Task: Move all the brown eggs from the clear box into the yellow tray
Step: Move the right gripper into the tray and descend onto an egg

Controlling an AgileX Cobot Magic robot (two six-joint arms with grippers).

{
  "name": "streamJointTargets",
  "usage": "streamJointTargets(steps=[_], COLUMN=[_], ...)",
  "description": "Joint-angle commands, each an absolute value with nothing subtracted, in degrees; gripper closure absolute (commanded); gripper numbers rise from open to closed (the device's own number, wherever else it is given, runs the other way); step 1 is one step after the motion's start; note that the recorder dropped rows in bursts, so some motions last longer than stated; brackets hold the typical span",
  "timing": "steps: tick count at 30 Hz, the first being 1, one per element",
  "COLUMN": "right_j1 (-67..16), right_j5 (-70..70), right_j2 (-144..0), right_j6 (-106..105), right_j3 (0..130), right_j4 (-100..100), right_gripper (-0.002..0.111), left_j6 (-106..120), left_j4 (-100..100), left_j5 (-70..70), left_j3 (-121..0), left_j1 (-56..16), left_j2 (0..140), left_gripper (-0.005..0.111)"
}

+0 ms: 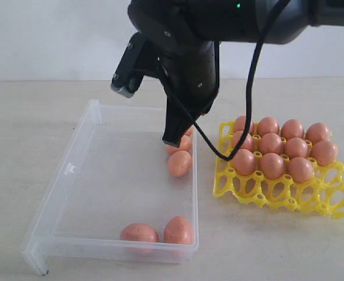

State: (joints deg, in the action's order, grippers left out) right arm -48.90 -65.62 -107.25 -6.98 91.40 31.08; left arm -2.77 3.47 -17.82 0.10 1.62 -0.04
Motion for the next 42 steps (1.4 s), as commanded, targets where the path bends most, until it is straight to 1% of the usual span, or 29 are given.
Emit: streamJointTargets(steps=[1, 7, 12, 13, 14, 15, 19, 21, 22, 26, 32, 37, 39, 42], right_j1=[-48.5, -44.4, -44.4, -44.3, -44.2, -44.0, -43.5, -43.4, -43.4, -43.4, -42.1, -41.7, -41.5, -40.9], right_j5=[-70.0, -70.0, -70.0, -70.0, -70.0, -70.0, -69.3, -67.8, -66.8, -64.1, -68.6, -68.2, -68.2, -68.2], right_j2=[-108.7, -115.9, -118.4, -118.8, -119.3, -119.5, -121.8, -122.4, -122.5, -123.3, -126.3, -126.7, -126.7, -127.5], right_j6=[-9.6, -33.7, -49.6, -51.9, -52.8, -53.5, -57.2, -58.1, -58.8, -59.1, -56.9, -56.9, -56.9, -56.9], right_j3=[96.8, 103.7, 103.9, 103.9, 103.9, 103.9, 103.9, 103.9, 103.9, 103.9, 103.9, 103.9, 103.9, 103.9], right_j4=[24.4, 1.2, 0.8, 0.8, 0.7, 0.5, 0.5, 0.5, 0.5, 0.7, 1.4, 4.8, 4.9, 4.9], right_gripper=[0.108, 0.108, 0.108, 0.106, 0.101, 0.094, 0.051, 0.036, 0.032, 0.031, 0.031, 0.032, 0.037, 0.049], left_j6=[-2.8, -2.8, -2.8, -2.8, -2.8, -2.8, -2.8, -2.8, -2.8, -2.8, -2.8, -2.8, -2.8, -2.8], left_j4=[3.6, 3.6, 3.6, 3.6, 3.6, 3.6, 3.6, 3.6, 3.6, 3.6, 3.6, 3.6, 3.6, 3.6], left_j5=[-17.4, -17.4, -17.4, -17.4, -17.4, -17.4, -17.4, -17.4, -17.4, -17.4, -17.4, -17.4, -17.4, -17.4], left_j3=[0.0, 0.0, 0.0, 0.0, 0.0, 0.0, 0.0, 0.0, 0.0, 0.0, 0.0, 0.0, 0.0, 0.0], left_j1=[1.4, 1.4, 1.4, 1.4, 1.4, 1.4, 1.4, 1.4, 1.4, 1.4, 1.4, 1.4, 1.4, 1.4], left_j2=[0.0, 0.0, 0.0, 0.0, 0.0, 0.0, 0.0, 0.0, 0.0, 0.0, 0.0, 0.0, 0.0, 0.0], left_gripper=[0.111, 0.111, 0.111, 0.111, 0.111, 0.111, 0.111, 0.111, 0.111, 0.111, 0.111, 0.111, 0.111, 0.111])
